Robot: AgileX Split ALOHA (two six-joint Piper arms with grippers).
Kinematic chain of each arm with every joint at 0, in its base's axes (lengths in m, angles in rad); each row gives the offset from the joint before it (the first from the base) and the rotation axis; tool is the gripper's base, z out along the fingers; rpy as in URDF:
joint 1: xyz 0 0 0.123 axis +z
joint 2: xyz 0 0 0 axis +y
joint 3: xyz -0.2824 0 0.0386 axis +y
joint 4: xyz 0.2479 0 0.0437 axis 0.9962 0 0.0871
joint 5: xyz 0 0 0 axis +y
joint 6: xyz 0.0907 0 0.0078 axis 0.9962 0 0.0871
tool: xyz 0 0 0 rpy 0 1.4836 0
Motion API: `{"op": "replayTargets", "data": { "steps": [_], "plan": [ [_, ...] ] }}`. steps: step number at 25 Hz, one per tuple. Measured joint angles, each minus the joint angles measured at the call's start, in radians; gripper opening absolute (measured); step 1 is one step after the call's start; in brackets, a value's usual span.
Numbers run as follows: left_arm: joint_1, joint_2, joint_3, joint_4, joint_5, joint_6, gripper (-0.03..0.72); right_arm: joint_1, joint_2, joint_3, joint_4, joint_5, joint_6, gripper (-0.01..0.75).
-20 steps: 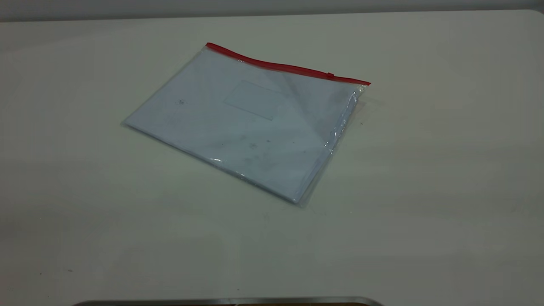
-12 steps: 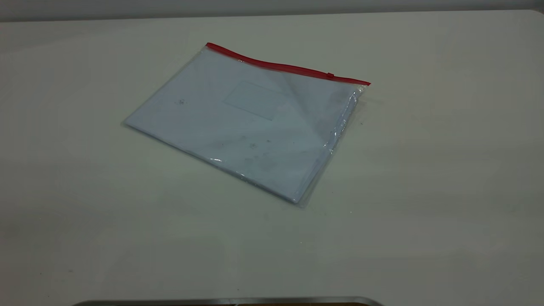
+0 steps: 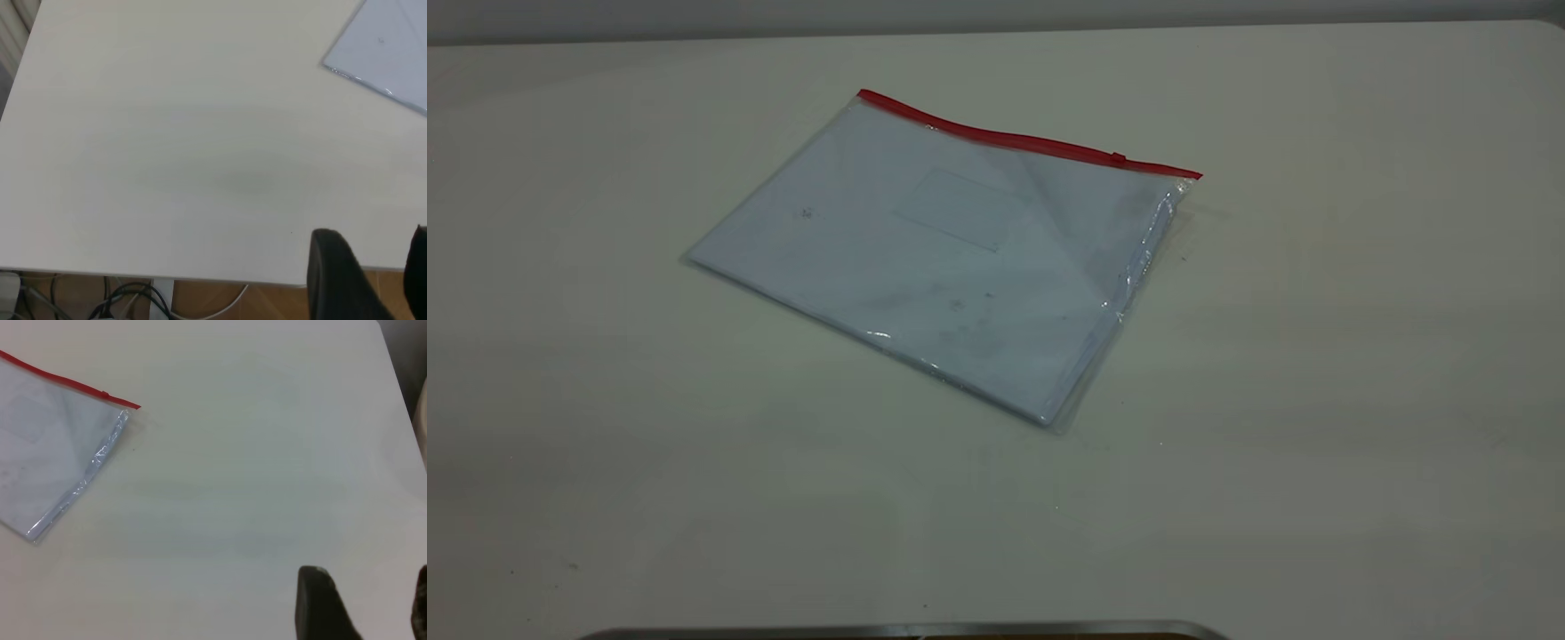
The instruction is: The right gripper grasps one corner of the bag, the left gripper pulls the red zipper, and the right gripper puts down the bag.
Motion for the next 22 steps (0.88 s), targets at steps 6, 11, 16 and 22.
{"op": "replayTargets", "data": {
  "steps": [6, 11, 16, 22],
  "plan": [
    [0.0, 0.0, 0.0, 0.0, 0.0, 0.0, 0.317, 0.0, 0.0, 0.0, 0.0, 0.0, 0.0, 0.373],
    [0.0, 0.0, 0.0, 0.0, 0.0, 0.0, 0.317, 0.0, 0.0, 0.0, 0.001, 0.0, 0.0, 0.373],
    [0.0, 0.0, 0.0, -0.012, -0.003, -0.003, 0.317, 0.0, 0.0, 0.0, 0.015, -0.001, -0.001, 0.373],
    [0.0, 0.0, 0.0, -0.116, -0.01, -0.003, 0.317, 0.0, 0.09, -0.003, 0.147, -0.061, -0.079, 0.373]
  ]
}}
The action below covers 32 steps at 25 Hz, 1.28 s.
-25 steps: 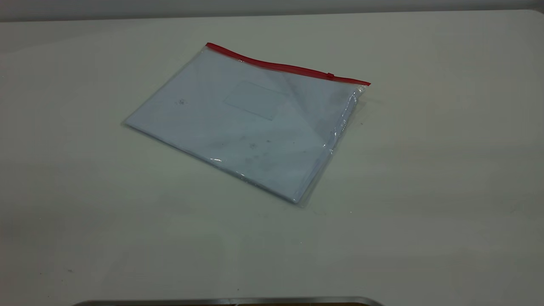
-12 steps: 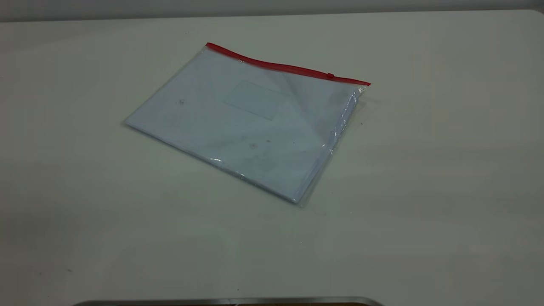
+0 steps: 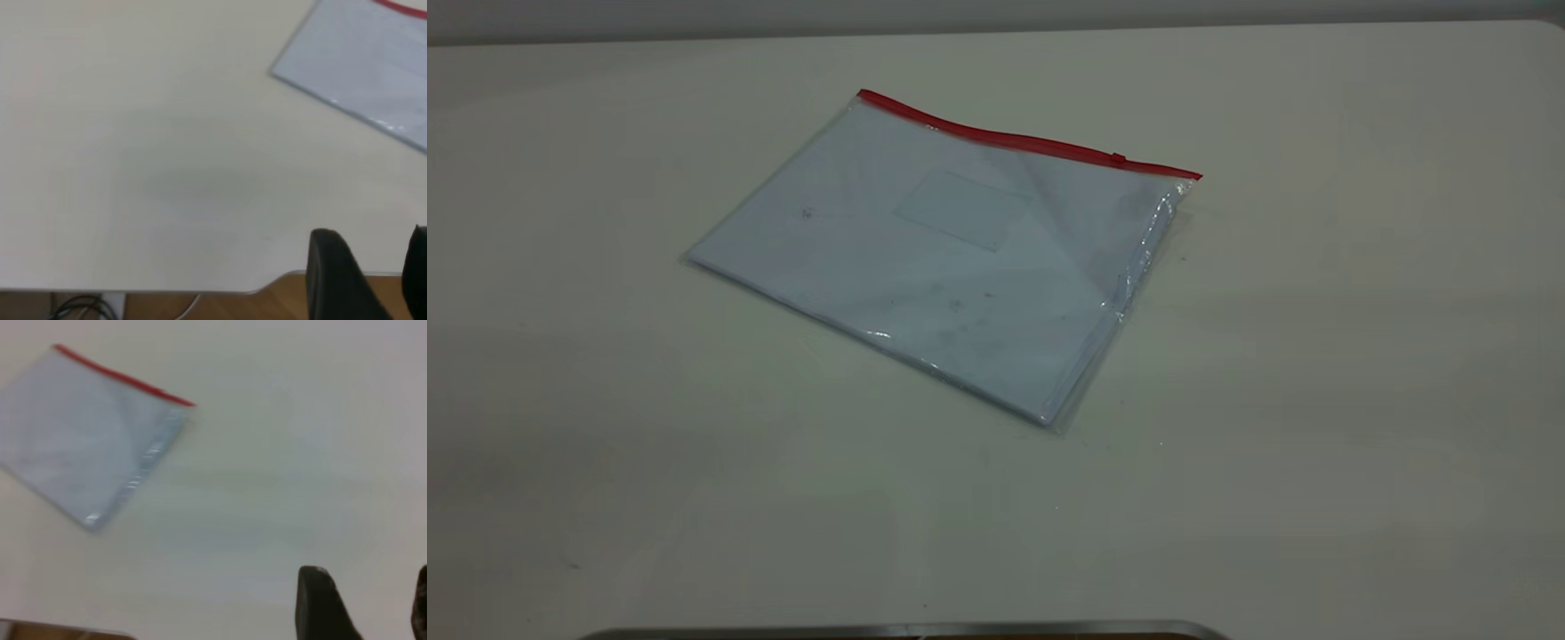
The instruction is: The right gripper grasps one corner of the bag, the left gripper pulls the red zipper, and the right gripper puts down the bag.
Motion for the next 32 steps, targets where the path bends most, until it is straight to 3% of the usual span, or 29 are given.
{"op": "replayTargets", "data": {
  "steps": [4, 7, 12, 19, 23, 26, 32],
  "plan": [
    [0.0, 0.0, 0.0, -0.004, -0.005, 0.0, 0.317, 0.0, 0.214, 0.0, 0.144, -0.203, -0.117, 0.376],
    [0.0, 0.02, -0.008, -0.004, -0.033, 0.001, 0.321, 0.0, 0.415, 0.0, 0.238, -0.334, -0.276, 0.426],
    [0.0, 0.216, -0.065, -0.004, -0.237, 0.03, 0.361, 0.0, 0.751, 0.0, 0.502, -0.496, -0.588, 0.553],
    [0.0, 0.635, -0.156, -0.061, -0.486, 0.072, 0.437, 0.001, 1.221, -0.021, 1.111, -0.551, -1.207, 0.574],
    [0.0, 0.871, -0.221, -0.146, -0.563, 0.165, 0.446, 0.002, 1.456, -0.097, 1.407, -0.55, -1.504, 0.574],
    [0.0, 1.036, -0.289, -0.216, -0.59, 0.25, 0.447, 0.023, 1.614, -0.177, 1.501, -0.548, -1.603, 0.574],
    [0.0, 1.285, -0.41, -0.429, -0.621, 0.393, 0.447, 0.097, 1.922, -0.361, 1.531, -0.484, -1.628, 0.574]
  ]
}}
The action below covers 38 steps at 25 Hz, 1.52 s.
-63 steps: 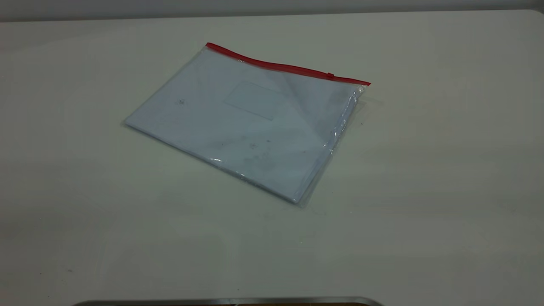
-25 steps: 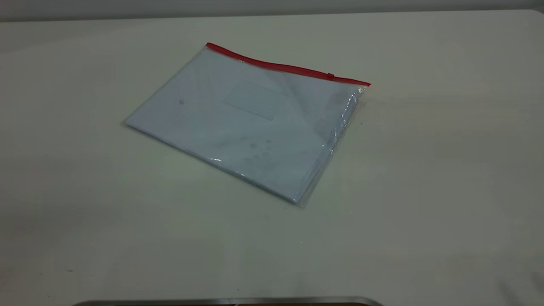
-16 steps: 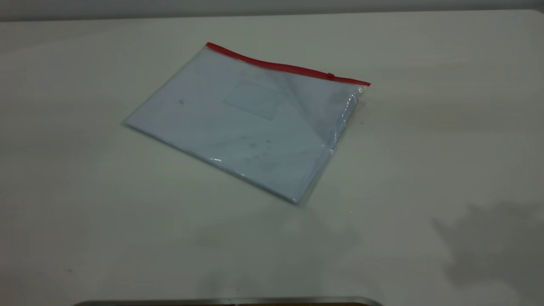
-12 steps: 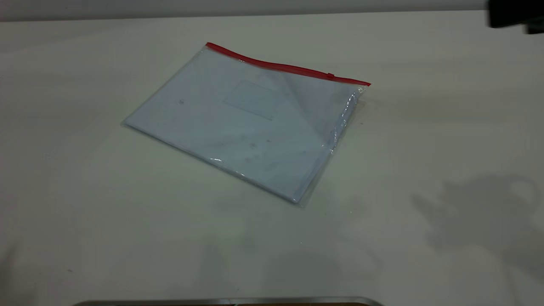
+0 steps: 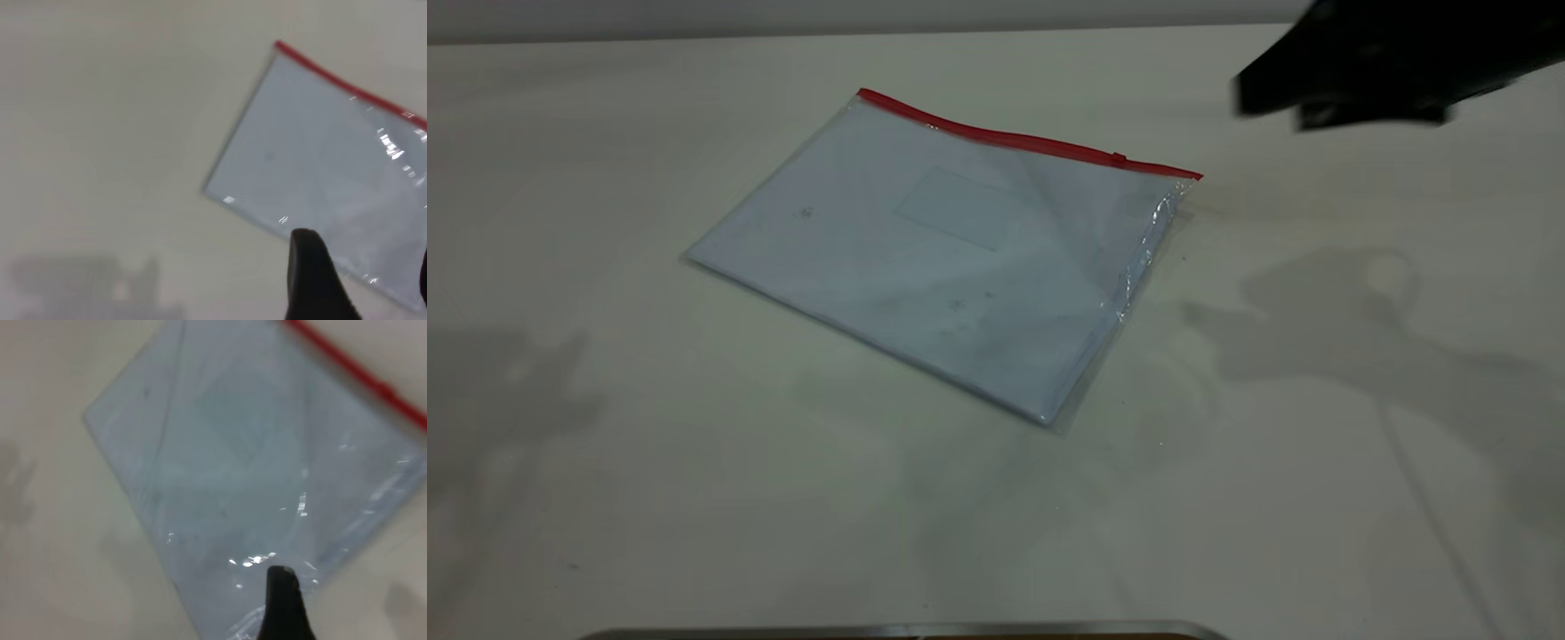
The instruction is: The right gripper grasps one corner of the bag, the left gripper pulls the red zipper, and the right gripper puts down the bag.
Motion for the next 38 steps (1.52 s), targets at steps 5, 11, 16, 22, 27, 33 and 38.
{"op": "replayTargets", "data": {
  "steps": [5, 11, 16, 22, 27, 33, 38],
  "plan": [
    [0.0, 0.097, -0.034, -0.16, -0.026, 0.157, 0.447, 0.003, 0.219, -0.147, 0.036, 0.015, 0.013, 0.574],
    [0.0, 0.145, -0.037, -0.271, -0.035, 0.281, 0.447, 0.003, 0.405, -0.32, 0.041, 0.054, 0.019, 0.574],
    [0.0, 0.149, -0.037, -0.282, -0.035, 0.303, 0.447, 0.003, 0.492, -0.42, 0.043, 0.055, 0.031, 0.574],
    [0.0, 0.149, -0.037, -0.282, -0.04, 0.303, 0.447, 0.003, 0.53, -0.449, 0.046, 0.056, 0.045, 0.574],
    [0.0, 0.149, -0.037, -0.282, -0.042, 0.303, 0.447, 0.003, 0.574, -0.482, 0.05, 0.086, 0.048, 0.574],
    [0.0, 0.149, -0.037, -0.282, -0.043, 0.303, 0.447, 0.003, 0.593, -0.518, 0.051, 0.135, 0.051, 0.544],
    [0.0, 0.149, -0.037, -0.282, -0.043, 0.303, 0.447, 0.013, 0.594, -0.526, 0.052, 0.134, 0.051, 0.432]
  ]
}}
